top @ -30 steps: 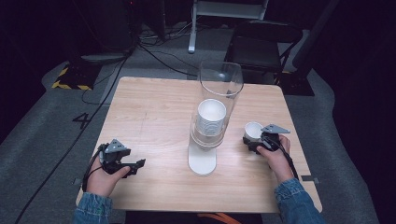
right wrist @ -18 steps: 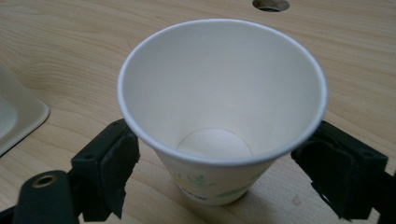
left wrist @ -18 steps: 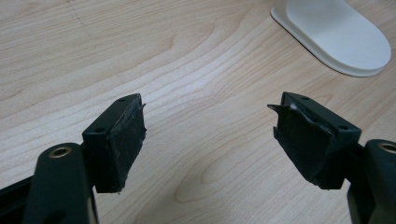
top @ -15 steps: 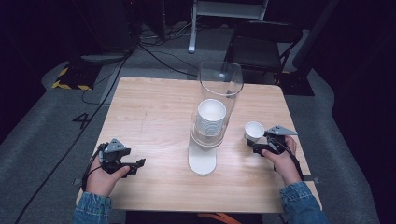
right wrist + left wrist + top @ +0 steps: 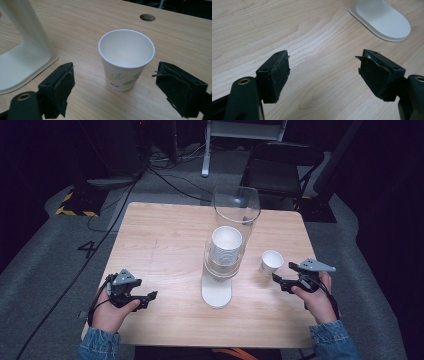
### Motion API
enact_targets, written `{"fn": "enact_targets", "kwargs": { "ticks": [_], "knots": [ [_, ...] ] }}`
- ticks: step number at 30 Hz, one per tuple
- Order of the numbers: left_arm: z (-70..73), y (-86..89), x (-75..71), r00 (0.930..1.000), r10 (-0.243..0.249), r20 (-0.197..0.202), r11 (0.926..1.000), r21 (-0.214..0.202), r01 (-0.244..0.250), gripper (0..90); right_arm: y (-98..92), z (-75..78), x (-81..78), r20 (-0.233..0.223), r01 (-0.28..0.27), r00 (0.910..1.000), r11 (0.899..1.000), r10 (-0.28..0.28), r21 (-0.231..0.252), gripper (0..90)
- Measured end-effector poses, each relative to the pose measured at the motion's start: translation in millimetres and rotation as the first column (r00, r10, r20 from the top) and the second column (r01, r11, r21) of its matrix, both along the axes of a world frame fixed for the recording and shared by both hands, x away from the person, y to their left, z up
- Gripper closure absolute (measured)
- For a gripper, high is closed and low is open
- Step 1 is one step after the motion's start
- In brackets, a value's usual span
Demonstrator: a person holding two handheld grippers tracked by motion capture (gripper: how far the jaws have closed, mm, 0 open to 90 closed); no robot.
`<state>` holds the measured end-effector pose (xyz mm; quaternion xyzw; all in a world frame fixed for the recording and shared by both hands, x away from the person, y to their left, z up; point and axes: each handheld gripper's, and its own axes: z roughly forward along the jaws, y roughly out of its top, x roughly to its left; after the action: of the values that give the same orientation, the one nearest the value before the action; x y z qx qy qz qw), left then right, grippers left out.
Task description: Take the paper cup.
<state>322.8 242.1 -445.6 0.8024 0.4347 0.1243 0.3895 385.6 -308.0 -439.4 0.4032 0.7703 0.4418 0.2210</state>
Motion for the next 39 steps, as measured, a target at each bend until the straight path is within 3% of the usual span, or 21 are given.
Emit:
{"fn": "enact_targets", "kwargs": {
  "ticks": [7,15,22,29,33,39],
  "knots": [
    [1.2,-7.4,-10.4,0.9995,-0.032,-0.001,0.9995,0.003,0.032,23.4,-9.7,8.1,-28.4,-0.011,-0.070,0.9975,0.997,0.070,0.033,16.1],
    [-4.5,-15.1,-27.9,0.9980,-0.062,-0.014,0.9980,0.007,0.062,23.3,-3.8,3.1,-48.5,-0.050,-0.142,0.9886,0.990,0.142,0.018,16.5],
    [-11.8,-18.2,-37.2,0.9961,-0.087,-0.019,0.9961,0.017,0.087,23.4,6.5,-11.5,-50.2,-0.095,-0.192,0.9771,0.981,0.191,-0.005,16.3],
    [-20.4,-18.5,-33.8,0.9959,-0.084,-0.034,0.9955,0.041,0.085,23.3,17.5,-29.4,-46.7,-0.139,-0.233,0.9641,0.972,0.226,-0.035,16.2],
    [-27.1,-19.2,-31.7,0.9962,-0.074,-0.046,0.9935,0.083,0.078,23.1,21.4,-38.2,-45.1,-0.144,-0.229,0.9650,0.972,0.219,-0.057,16.1],
    [-32.2,-21.8,-29.9,0.9950,-0.085,-0.052,0.9923,0.086,0.089,22.7,25.7,-48.8,-43.1,-0.138,-0.212,0.9699,0.975,0.200,-0.074,16.1]
  ]
}}
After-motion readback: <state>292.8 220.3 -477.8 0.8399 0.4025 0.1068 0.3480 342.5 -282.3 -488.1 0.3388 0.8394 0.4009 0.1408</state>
